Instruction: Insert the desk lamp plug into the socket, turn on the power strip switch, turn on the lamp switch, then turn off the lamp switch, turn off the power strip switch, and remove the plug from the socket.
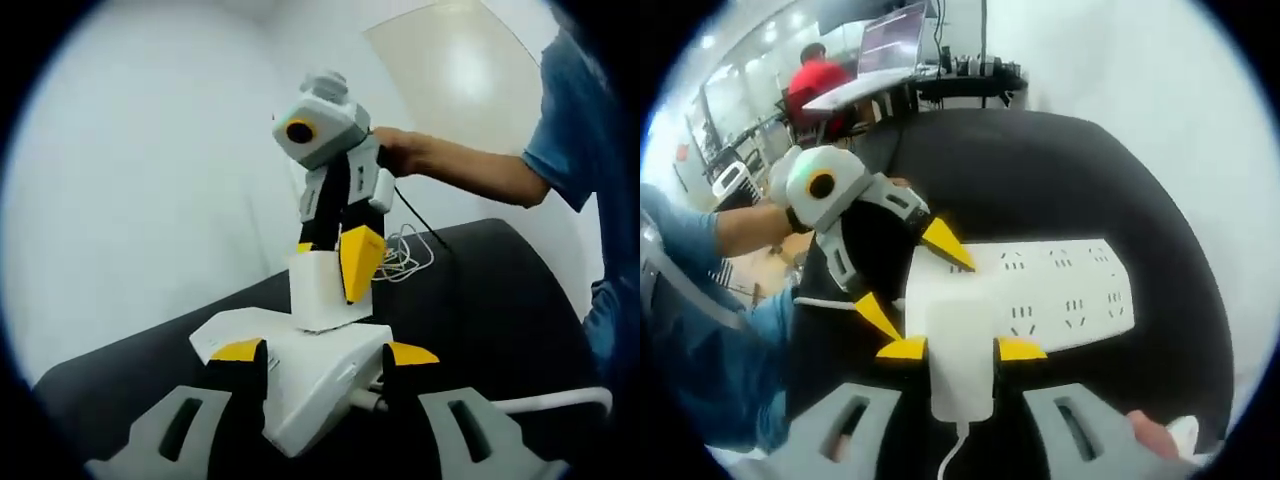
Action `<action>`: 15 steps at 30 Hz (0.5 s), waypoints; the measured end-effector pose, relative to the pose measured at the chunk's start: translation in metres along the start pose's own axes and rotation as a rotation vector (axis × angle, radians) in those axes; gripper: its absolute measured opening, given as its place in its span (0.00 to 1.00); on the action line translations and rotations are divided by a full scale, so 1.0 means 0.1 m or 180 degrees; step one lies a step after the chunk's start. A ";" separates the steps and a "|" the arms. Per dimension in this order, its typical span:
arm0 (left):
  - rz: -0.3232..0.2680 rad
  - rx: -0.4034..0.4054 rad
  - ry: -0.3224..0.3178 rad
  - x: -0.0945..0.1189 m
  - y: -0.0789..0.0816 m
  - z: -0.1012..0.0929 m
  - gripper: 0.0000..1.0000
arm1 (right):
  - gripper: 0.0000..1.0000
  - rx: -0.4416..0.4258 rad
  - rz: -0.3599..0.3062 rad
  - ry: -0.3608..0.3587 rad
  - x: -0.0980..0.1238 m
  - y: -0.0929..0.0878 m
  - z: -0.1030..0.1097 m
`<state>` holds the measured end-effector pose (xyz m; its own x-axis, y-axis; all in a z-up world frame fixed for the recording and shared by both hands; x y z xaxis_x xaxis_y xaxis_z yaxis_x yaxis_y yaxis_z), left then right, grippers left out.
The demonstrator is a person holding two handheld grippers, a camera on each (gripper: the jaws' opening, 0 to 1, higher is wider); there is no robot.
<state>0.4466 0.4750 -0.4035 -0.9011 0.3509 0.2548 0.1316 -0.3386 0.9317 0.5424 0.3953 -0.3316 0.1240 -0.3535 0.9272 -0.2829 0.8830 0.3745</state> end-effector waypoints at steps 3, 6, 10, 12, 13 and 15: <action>0.0002 0.0000 0.0001 0.00 0.01 -0.02 0.44 | 0.24 0.0099 -0.0036 -0.0071 0.22 0.14 -0.02; -0.0001 0.0001 -0.0002 0.01 0.01 -0.02 0.44 | 0.24 0.0192 0.0023 -0.0138 0.34 0.24 -0.04; -0.0017 0.0006 -0.0006 0.01 -0.01 -0.01 0.44 | 0.24 0.0225 -0.0017 0.0018 0.40 0.24 0.07; -0.0011 0.0002 0.0002 0.02 -0.01 0.00 0.43 | 0.24 0.0204 -0.0039 0.0036 0.41 0.22 0.06; 0.0004 0.0033 -0.0003 0.03 0.00 0.00 0.43 | 0.24 0.0181 -0.0059 0.0029 0.41 0.21 0.03; 0.0016 0.0269 -0.0148 0.07 0.00 -0.03 0.51 | 0.24 0.0066 -0.0095 0.0078 0.40 0.16 0.01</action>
<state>0.4396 0.4752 -0.4026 -0.8804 0.3901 0.2696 0.1723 -0.2663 0.9483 0.5423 0.3952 -0.2882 0.1557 -0.3718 0.9152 -0.2984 0.8655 0.4024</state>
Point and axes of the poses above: the point that each gripper's makers call its tool centre point, and the gripper's own axes: x roughly backward along the fingers, z roughly to its left, y roughly out of its top, the point moved 7 cm from there along x, roughly backward along the fingers, and after that the axes turned 11 degrees about z, right-handed, at the moved point
